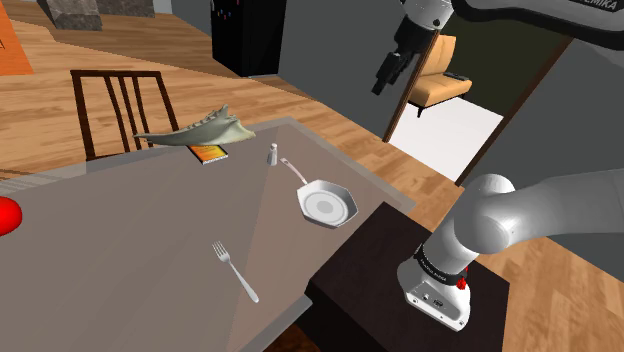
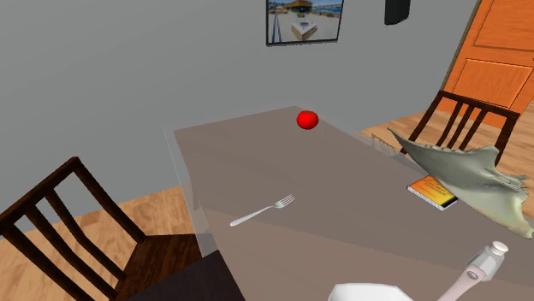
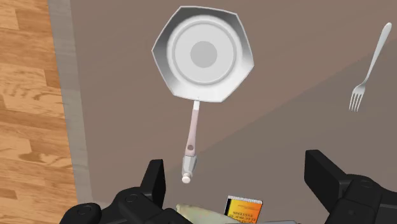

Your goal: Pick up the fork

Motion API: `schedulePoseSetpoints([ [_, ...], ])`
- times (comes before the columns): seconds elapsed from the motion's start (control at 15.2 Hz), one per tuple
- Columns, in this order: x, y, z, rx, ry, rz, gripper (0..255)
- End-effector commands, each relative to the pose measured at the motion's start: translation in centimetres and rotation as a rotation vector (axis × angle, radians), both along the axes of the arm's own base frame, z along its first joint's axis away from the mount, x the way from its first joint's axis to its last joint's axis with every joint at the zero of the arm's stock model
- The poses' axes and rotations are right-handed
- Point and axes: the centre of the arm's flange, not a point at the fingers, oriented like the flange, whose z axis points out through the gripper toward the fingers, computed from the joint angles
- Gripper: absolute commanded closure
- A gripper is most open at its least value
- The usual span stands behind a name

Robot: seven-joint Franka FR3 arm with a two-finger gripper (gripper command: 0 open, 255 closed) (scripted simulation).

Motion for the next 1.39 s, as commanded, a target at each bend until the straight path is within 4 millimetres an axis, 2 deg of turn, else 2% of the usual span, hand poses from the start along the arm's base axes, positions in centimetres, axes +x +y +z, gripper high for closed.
schedulePoseSetpoints([
  [0.0, 0.0, 0.0, 0.0, 0.0, 0.0, 0.0, 0],
  [1.32, 6.8, 13.9, -21.0, 0.057, 0.053, -0.08, 0],
])
